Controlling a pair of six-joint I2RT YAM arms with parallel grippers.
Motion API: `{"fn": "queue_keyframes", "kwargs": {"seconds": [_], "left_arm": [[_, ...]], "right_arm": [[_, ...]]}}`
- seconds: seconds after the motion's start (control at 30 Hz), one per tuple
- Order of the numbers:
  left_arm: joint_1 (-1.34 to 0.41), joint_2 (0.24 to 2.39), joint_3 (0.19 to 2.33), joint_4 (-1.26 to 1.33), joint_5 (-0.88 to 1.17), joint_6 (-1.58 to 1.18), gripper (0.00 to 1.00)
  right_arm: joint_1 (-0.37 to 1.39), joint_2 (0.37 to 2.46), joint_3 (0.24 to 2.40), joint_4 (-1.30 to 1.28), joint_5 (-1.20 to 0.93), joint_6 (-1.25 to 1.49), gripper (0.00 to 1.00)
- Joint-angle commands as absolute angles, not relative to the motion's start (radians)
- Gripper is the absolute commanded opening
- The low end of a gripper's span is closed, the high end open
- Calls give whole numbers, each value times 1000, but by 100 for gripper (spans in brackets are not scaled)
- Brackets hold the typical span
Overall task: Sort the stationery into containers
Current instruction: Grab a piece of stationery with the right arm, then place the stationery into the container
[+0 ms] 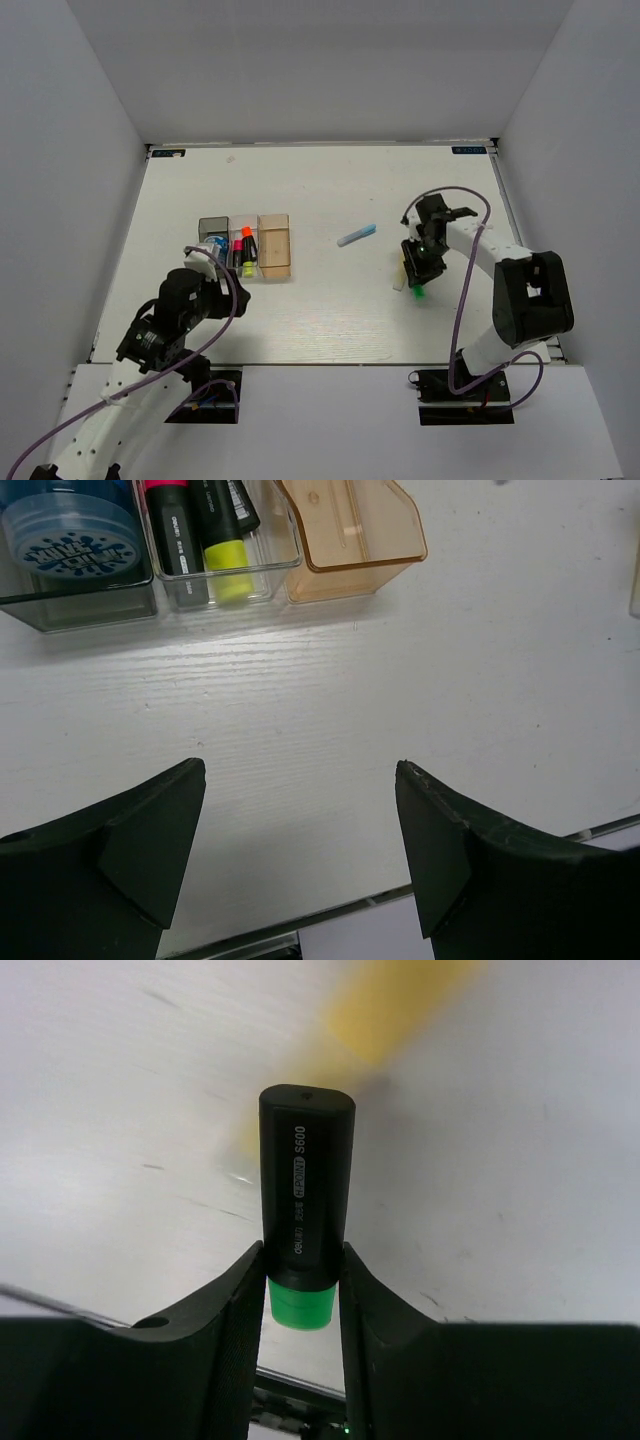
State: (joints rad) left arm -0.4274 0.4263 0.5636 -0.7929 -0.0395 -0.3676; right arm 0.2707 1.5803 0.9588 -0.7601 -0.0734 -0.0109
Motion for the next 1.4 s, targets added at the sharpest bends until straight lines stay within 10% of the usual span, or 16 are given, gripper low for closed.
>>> {"fn": "queue_keyframes", "kwargs": {"seconds": [0.0,0.53,0.9,1.37], "left_arm": [[-426,396,552,-765,-71,-368,87],[-428,210,512,-749,-265,-357,84],[-429,206,514,-759,-316,-351,84],[-431,192,511,-749,-278,-347,84]], "right_arm": [[322,1516,1144,-797,-276,-101,0],[722,2163,2156,-754,-736,84,0],[850,2273,2023,-80,-678,402,0],[857,2473,2161,-48,-472,327,4]]}}
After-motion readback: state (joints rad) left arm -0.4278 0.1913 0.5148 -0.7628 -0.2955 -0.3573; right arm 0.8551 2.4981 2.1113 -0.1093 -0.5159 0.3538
